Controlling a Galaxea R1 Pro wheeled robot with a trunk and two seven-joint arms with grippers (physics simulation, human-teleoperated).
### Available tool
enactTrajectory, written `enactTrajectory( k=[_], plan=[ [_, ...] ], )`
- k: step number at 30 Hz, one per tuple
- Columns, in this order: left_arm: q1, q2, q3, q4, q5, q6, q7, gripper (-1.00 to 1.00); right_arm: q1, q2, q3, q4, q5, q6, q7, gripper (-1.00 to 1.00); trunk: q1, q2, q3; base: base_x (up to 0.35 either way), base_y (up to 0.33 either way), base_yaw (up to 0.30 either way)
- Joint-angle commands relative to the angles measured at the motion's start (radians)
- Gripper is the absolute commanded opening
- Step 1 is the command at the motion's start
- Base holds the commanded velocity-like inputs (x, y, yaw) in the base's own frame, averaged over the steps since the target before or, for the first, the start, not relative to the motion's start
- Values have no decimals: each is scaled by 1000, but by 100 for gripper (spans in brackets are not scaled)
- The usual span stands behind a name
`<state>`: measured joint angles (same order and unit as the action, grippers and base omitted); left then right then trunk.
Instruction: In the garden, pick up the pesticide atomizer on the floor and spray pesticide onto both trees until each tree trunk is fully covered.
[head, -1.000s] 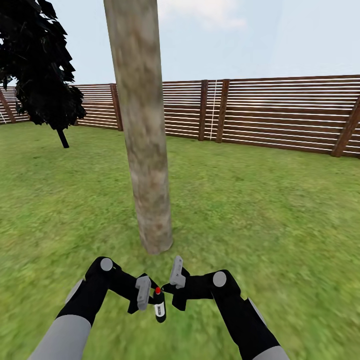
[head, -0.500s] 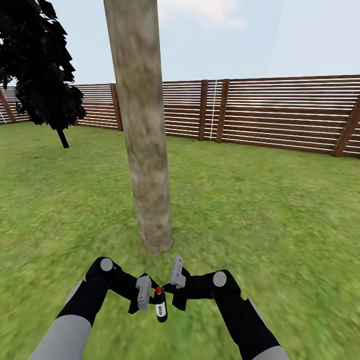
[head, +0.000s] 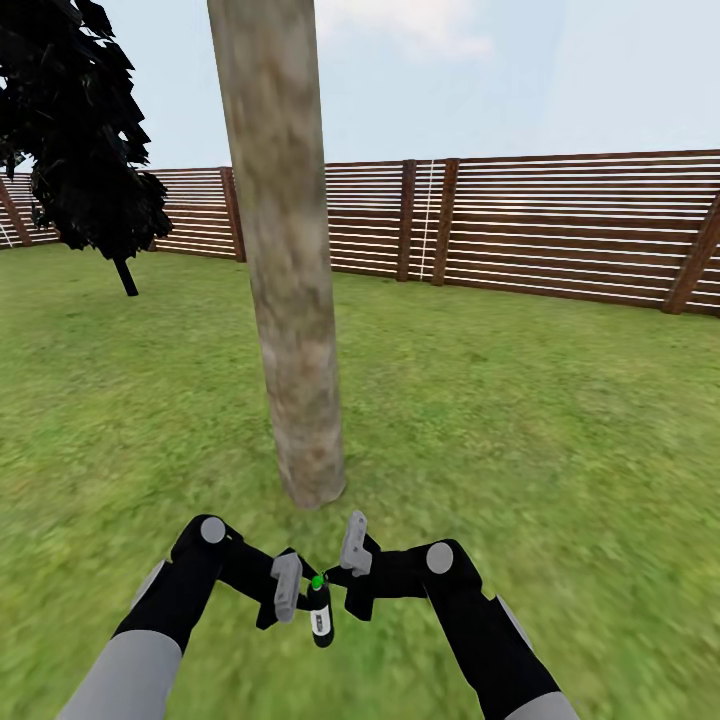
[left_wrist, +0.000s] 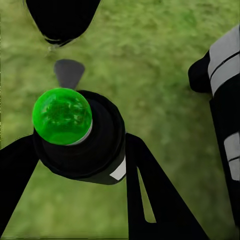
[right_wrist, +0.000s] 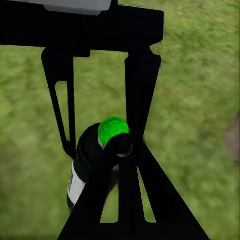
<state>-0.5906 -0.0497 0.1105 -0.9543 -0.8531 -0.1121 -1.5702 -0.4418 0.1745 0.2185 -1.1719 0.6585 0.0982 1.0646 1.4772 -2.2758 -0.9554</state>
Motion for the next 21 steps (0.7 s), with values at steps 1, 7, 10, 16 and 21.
enactTrajectory(
  k=[1, 7, 10, 16, 21],
  plan=[
    [0, 2, 1, 0, -4, 0, -1, -100, 0, 0, 0, 0, 0, 0, 0, -100, 0, 0, 0, 0, 0, 0],
    [0, 49, 4, 0, -19, 3, -1, -100, 0, 0, 1, 0, 0, 0, 0, -100, 0, 0, 0, 0, 0, 0],
    [0, 122, 4, -5, -31, 4, -1, -100, 0, 0, -1, 0, 0, 0, 0, -100, 0, 0, 0, 0, 0, 0],
    [5, 287, 12, 0, -29, 2, -1, -100, 0, 0, -2, 0, 0, 0, 1, -100, 0, 0, 0, 0, 0, 0],
    [69, 374, 66, 1, -32, 8, -1, -100, 0, 0, -5, -1, 2, 0, 1, 100, 0, 0, 0, 0, 0, 0]
  ],
)
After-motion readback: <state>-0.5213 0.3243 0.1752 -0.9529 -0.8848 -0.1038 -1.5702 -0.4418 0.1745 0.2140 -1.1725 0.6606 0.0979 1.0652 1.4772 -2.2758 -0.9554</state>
